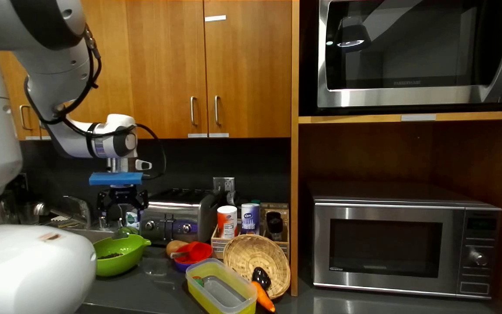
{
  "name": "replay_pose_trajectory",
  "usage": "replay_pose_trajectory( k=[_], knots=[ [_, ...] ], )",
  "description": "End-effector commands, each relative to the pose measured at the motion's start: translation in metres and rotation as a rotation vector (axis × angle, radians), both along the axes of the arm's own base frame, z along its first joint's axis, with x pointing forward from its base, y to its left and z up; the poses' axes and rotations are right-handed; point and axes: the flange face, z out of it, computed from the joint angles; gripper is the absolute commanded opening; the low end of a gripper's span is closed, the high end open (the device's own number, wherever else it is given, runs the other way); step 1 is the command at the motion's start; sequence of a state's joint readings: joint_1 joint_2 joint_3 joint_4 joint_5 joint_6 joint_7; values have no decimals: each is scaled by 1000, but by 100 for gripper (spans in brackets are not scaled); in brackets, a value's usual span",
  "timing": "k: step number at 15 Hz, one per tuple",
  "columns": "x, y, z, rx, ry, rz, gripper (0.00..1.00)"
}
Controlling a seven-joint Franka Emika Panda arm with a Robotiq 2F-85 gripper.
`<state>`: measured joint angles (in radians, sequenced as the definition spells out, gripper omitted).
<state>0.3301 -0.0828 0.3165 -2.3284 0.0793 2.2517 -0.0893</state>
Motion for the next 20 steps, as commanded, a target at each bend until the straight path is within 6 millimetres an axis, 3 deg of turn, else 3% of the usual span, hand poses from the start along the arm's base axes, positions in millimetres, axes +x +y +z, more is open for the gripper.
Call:
replay_pose_trajectory(
  k=[1, 8, 17, 20],
  knots=[
    [2, -14, 13, -96, -94, -60, 100],
    [8, -22, 15, -186, -155, -125, 100],
    [3, -21, 9, 98, 19, -16, 100],
    [2, -27, 5, 90, 32, -44, 100]
  ],
)
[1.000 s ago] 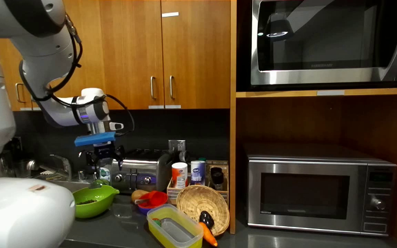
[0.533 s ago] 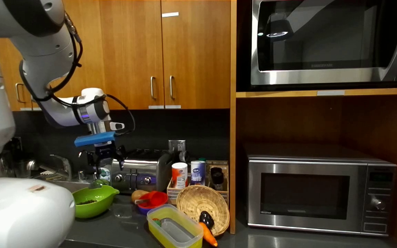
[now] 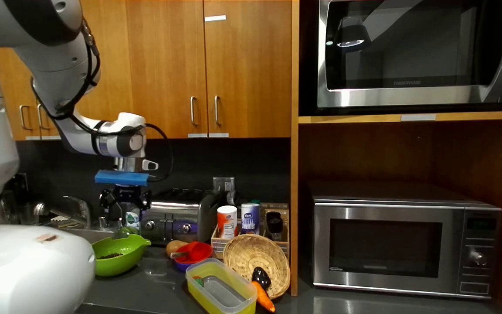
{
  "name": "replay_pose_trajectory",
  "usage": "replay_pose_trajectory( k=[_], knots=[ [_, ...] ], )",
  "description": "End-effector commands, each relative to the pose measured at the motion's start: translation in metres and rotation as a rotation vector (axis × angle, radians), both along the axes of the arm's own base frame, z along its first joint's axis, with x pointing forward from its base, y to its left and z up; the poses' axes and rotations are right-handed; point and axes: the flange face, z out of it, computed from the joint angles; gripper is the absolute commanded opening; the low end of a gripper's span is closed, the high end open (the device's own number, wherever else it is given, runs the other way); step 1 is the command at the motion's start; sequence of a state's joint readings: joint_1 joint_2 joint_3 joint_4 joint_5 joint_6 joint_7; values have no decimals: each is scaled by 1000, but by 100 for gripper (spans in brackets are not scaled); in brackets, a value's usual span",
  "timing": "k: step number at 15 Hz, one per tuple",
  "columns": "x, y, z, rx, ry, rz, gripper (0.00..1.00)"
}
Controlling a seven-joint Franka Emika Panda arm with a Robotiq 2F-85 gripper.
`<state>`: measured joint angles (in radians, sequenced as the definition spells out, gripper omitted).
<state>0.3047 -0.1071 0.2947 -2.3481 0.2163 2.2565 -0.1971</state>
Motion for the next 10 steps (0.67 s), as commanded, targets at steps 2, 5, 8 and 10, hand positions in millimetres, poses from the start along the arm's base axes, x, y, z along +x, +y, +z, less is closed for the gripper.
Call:
replay_pose_trajectory(
  k=[2, 5, 8, 10],
  knots=[
    [-6, -12, -4, -59, -35, -61, 100],
    [-6, -18, -10, -161, -76, -119, 100],
    [-7, -19, -15, -219, -90, -154, 100],
    [-8, -20, -17, -236, -91, -167, 100]
  ],
)
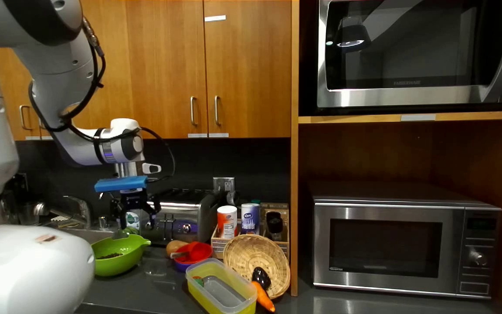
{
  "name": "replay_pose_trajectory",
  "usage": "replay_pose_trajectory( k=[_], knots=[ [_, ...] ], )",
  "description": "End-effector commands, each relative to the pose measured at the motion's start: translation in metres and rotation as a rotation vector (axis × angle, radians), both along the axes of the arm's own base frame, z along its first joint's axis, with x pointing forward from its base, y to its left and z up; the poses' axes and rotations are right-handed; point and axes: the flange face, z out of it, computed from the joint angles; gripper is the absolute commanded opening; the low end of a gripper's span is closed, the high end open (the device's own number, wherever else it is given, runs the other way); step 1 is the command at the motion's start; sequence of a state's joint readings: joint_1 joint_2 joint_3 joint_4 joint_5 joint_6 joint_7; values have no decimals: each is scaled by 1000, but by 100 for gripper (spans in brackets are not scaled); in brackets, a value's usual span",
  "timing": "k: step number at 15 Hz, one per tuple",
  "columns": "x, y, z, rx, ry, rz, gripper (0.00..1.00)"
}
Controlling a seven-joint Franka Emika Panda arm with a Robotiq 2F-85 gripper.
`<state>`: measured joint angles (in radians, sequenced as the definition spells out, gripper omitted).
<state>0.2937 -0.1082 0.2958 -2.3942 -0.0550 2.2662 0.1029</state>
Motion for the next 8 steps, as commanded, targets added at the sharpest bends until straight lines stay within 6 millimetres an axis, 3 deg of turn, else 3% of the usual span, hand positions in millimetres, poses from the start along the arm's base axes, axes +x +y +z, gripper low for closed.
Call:
replay_pose_trajectory(
  k=[1, 8],
  knots=[
    [-5, -2, 1, -39, -16, -34, 100],
    [-12, 2, 4, -63, -13, -55, 100]
  ],
)
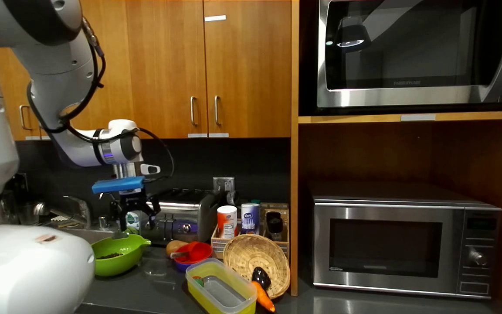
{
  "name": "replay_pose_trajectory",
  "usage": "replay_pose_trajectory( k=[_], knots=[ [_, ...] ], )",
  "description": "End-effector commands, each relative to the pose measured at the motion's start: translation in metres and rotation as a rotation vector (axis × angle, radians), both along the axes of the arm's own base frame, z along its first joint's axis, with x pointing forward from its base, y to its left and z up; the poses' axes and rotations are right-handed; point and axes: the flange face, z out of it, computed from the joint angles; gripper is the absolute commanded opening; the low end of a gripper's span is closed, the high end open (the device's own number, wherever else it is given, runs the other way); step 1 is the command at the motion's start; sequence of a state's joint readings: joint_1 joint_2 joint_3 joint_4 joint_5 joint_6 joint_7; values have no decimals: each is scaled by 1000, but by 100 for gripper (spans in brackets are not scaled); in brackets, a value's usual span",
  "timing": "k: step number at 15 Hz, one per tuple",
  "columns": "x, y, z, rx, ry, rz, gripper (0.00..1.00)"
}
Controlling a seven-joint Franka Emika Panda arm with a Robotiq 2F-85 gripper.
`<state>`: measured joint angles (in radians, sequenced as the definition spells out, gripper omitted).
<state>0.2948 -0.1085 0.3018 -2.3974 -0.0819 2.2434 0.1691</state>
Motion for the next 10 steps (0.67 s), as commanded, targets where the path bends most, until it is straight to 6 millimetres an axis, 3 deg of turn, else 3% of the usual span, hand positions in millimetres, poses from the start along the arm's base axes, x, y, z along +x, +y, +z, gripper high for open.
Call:
replay_pose_trajectory(
  k=[1, 10],
  knots=[
    [-9, 5, 7, -37, -18, -11, 100],
    [-19, 6, -1, -32, -14, -43, 100]
  ],
)
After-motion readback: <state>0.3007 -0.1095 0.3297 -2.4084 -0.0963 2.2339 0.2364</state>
